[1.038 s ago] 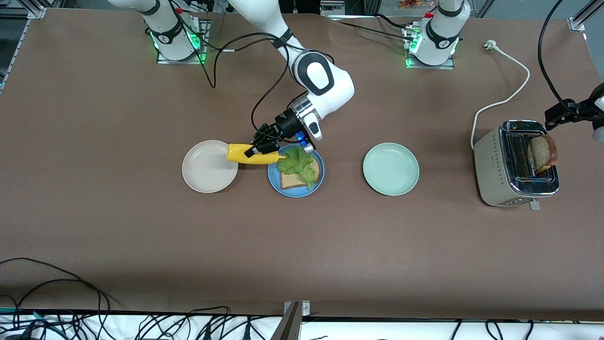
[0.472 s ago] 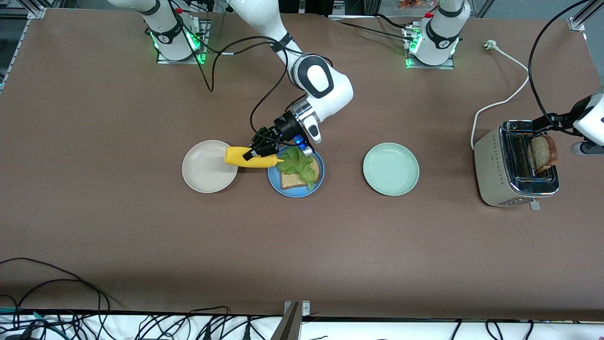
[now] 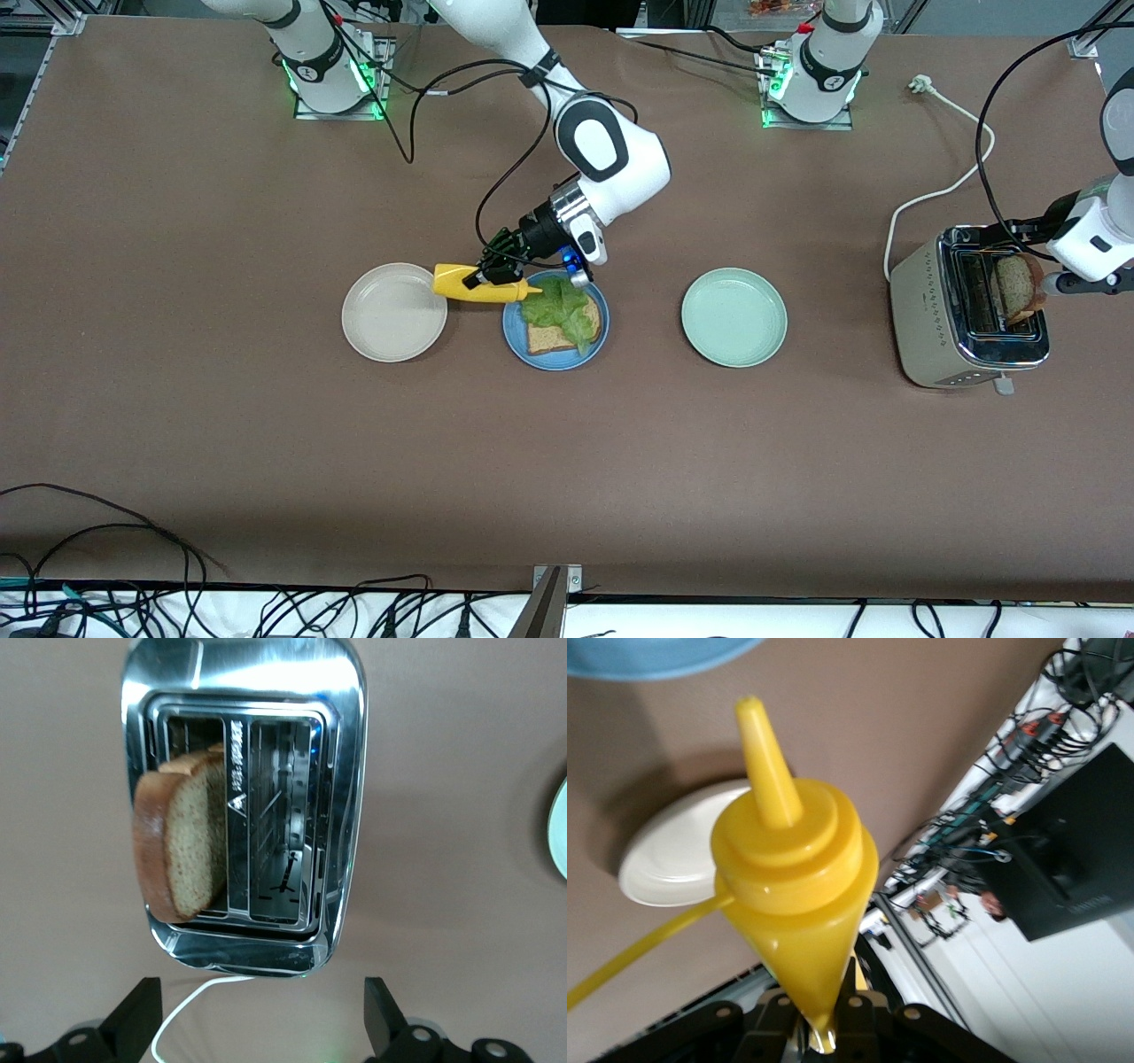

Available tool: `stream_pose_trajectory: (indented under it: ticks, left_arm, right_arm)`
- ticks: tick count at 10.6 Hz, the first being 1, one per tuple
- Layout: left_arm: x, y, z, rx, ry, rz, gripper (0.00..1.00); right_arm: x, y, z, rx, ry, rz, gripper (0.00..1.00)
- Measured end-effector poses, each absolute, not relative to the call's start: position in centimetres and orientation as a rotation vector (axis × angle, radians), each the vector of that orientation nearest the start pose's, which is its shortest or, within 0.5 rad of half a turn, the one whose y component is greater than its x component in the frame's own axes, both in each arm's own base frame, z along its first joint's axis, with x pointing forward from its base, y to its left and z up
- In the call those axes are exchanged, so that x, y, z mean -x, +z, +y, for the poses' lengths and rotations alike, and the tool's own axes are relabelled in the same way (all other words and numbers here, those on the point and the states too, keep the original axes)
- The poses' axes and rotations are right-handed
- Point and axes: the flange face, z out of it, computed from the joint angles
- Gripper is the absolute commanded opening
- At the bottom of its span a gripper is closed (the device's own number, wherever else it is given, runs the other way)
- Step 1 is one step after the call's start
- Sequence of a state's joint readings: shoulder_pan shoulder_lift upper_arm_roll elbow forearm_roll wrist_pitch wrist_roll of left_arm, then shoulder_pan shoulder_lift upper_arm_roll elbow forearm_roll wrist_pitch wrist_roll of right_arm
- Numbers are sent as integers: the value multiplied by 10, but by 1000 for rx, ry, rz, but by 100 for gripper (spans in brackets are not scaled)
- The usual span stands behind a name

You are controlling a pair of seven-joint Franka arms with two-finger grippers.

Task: Make sandwich in blue plate with both arms
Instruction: 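Hold the mustard bottle over the sandwich while the left gripper reaches the toaster, then carry the mustard back beside the beige plate while the left gripper grasps toast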

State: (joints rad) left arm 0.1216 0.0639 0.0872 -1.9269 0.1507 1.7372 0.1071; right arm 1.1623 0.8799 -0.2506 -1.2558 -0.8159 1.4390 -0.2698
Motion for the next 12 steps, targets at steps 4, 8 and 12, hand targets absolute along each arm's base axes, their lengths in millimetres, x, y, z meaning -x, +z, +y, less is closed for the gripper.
stream_pose_trajectory:
  ticks: [4, 8, 12]
  left_arm:
    - [-524, 405, 147, 2958, 488, 73, 100]
    - [-528, 387, 174, 2970, 457, 185, 100]
    - [-536, 364, 183, 2969, 434, 224, 52]
  right_arm:
    - [-484, 291, 510, -1897, -360, 1294, 11]
    - [-544, 342, 454, -2318, -417, 1372, 11]
    - [-604, 382, 371, -2611, -430, 1523, 12]
